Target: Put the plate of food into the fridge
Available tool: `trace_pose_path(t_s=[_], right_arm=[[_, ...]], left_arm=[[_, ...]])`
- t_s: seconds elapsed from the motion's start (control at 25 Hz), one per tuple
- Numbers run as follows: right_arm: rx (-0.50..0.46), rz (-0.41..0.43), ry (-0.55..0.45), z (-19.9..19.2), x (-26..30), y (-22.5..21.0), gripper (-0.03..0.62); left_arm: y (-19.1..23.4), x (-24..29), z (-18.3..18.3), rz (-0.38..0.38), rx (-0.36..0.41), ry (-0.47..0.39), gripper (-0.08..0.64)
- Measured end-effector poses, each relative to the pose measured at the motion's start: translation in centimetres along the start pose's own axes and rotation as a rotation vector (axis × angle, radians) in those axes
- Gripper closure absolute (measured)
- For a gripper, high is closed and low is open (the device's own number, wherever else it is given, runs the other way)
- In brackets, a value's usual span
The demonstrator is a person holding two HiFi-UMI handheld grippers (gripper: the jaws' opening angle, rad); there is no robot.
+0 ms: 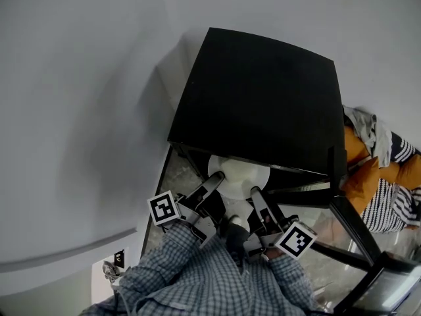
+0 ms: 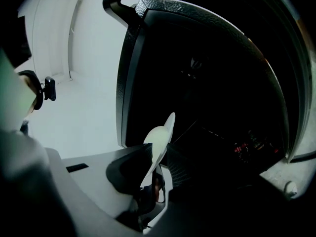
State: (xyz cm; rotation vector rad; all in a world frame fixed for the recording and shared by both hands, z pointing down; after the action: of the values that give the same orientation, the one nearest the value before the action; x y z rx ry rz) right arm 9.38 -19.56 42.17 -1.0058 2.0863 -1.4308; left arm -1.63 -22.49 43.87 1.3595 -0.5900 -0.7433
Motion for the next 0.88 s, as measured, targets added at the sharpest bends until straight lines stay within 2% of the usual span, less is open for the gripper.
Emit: trace_pose_path(t_s=[0.4,0.52,0.88], right_arm=[[0.055,0.025,0.073,-2.6,1.1,-0.6,0.518],[0.049,0.017,0.063,-2.7,1.3,-0.9,0.518],[0.135,-0.007,0.010,-2.2,1.6,-2.6,0.535]], left_arm=[[0.8,1.1,0.4,0.011,0.058,-0.060,0.497],[1.0,1.5,0.3,0.007,0.055,-0.067,0.497],[2.5,2.3,0.5,0.029,0.033,-0.082,0.495]])
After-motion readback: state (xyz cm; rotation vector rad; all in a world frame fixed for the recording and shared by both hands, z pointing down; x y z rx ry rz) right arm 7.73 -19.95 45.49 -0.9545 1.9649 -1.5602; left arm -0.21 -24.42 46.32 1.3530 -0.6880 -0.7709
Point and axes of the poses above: the fingertips, and each gripper's own axes: x forward along the fingers, y to its left, z out of its top, the point moved 1 cm from there along -x, backward along the fingers, and after that the axes turned 4 degrees about z, right-handed, at the moved point
